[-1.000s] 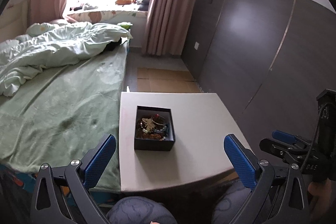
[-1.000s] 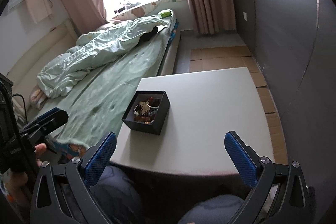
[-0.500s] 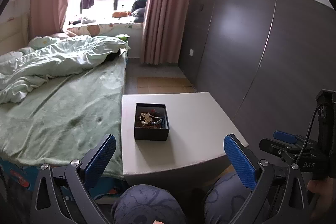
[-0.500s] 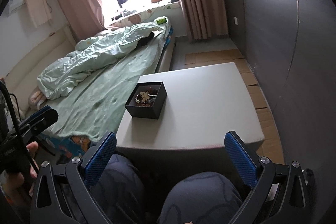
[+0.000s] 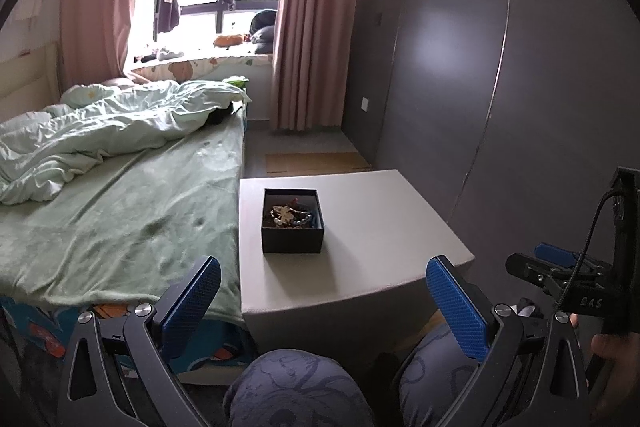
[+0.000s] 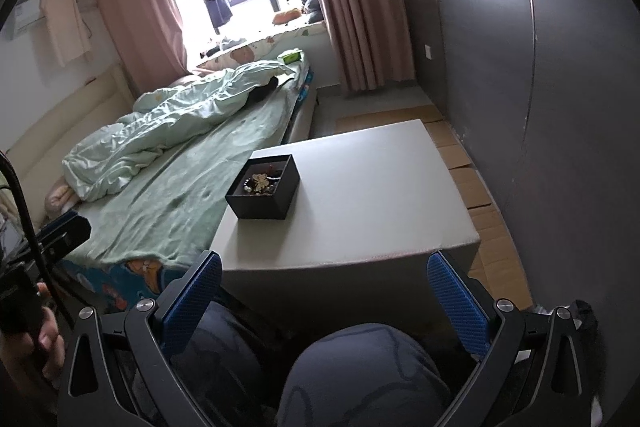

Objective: Organize jewelry

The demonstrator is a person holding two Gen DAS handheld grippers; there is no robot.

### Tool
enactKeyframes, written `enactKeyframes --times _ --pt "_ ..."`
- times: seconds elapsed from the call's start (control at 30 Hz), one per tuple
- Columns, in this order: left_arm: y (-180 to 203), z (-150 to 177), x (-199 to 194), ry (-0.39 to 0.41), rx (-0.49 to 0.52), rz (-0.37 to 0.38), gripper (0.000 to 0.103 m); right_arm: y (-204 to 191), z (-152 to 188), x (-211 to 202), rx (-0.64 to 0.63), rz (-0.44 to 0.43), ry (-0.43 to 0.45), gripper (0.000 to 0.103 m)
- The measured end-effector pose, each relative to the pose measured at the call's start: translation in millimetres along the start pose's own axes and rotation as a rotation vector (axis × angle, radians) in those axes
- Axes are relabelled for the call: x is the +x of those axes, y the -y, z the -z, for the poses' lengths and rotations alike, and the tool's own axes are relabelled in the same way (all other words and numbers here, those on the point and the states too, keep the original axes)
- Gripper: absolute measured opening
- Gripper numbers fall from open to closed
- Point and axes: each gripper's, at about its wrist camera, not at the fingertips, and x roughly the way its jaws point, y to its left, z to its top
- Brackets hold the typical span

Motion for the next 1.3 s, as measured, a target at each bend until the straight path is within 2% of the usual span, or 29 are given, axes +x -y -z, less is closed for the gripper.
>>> enactKeyframes --times 0.43,0.73,1.3 --pt "11 10 -3 0.012 0.018 -0.011 0.103 3 10 -10 -0.002 0.008 0.037 0.103" --pt "9 11 -4 0.013 0.012 -0.039 0.103 1 13 -7 -0.012 0.015 0.026 0.103" --pt "2 10 -7 0.011 -0.007 -0.039 0.103 -4 14 -7 -0.006 -0.003 0.01 0.103"
